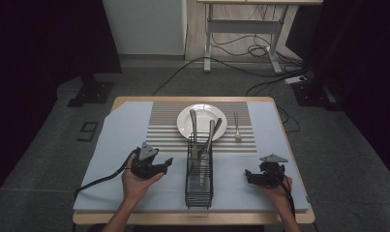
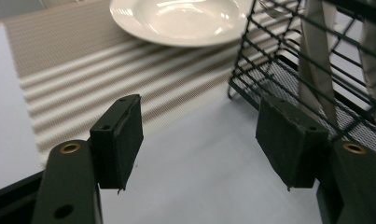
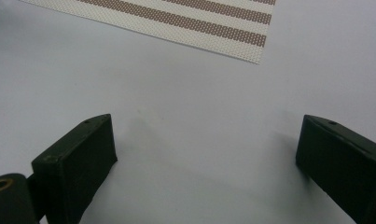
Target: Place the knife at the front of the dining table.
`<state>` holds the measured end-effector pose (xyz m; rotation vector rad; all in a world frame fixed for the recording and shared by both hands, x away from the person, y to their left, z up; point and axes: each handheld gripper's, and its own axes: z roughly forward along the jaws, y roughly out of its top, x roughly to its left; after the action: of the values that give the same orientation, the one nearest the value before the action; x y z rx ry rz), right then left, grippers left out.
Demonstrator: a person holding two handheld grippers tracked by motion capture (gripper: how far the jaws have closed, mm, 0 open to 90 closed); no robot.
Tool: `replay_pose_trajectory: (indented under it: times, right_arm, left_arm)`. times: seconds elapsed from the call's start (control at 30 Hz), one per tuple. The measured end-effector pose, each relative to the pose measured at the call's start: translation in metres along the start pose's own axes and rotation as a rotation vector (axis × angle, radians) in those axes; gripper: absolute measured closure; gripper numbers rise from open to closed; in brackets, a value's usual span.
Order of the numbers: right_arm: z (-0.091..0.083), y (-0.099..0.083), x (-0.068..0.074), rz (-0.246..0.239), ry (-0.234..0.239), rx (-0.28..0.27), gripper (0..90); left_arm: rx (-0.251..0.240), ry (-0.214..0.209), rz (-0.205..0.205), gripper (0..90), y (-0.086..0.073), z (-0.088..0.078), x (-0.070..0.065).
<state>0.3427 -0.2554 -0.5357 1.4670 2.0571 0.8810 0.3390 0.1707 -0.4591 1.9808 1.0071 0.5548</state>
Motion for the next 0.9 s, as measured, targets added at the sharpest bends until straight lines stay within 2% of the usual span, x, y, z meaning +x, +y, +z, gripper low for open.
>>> replay_pose_trajectory:
  times: [0.03,0.07,0.17,0.2,0.23,0.27,0.3,0.33,0.4,0.47,0.63,0.73,0.9]
  right_arm:
    - [0.0,0.0,0.0,0.0,0.0,0.0,4.4]
    - [0.0,0.0,0.0,0.001,0.0,0.001,4.4]
    - [0.0,0.0,0.0,0.001,0.001,0.001,4.4]
    - [0.0,0.0,0.0,0.002,0.001,0.001,4.4]
    - [0.0,0.0,0.0,0.002,0.001,0.001,4.4]
    - [0.0,0.0,0.0,0.002,0.001,0.001,4.4]
    - [0.0,0.0,0.0,0.002,0.001,0.001,4.4]
    - [0.0,0.0,0.0,0.002,0.001,0.001,4.4]
    - [0.0,0.0,0.0,0.002,0.001,0.001,4.4]
    - [0.0,0.0,0.0,0.002,0.001,0.001,4.4]
    - [0.0,0.0,0.0,0.001,0.001,0.001,4.4]
    - [0.0,0.0,0.0,0.001,0.001,0.001,4.4]
    - [0.0,0.0,0.0,0.002,0.001,0.001,4.4]
  left_arm:
    - [0.0,0.0,0.0,32.1,0.0,0.0,0.0]
    - [-0.02,-0.029,-0.022,32.2,0.005,-0.001,0.002]
    - [-0.032,-0.023,-0.016,32.3,0.011,-0.002,0.003]
    - [-0.052,-0.049,-0.016,32.2,0.018,-0.003,0.001]
    - [-0.052,-0.049,-0.016,32.3,0.018,-0.003,0.001]
    - [-0.066,-0.073,-0.024,32.3,0.025,-0.004,0.001]
    - [-0.066,-0.073,-0.024,32.3,0.025,-0.004,0.001]
    - [-0.084,-0.083,-0.02,32.3,0.033,-0.006,0.0]
    - [-0.1,-0.098,-0.025,32.3,0.039,-0.008,-0.001]
    - [-0.109,-0.109,-0.02,32.3,0.045,-0.009,-0.001]
    - [-0.111,-0.096,-0.003,32.0,0.055,-0.012,0.001]
    - [-0.122,-0.123,-0.003,32.0,0.065,-0.014,0.001]
    - [-0.127,-0.146,0.0,32.0,0.07,-0.013,-0.001]
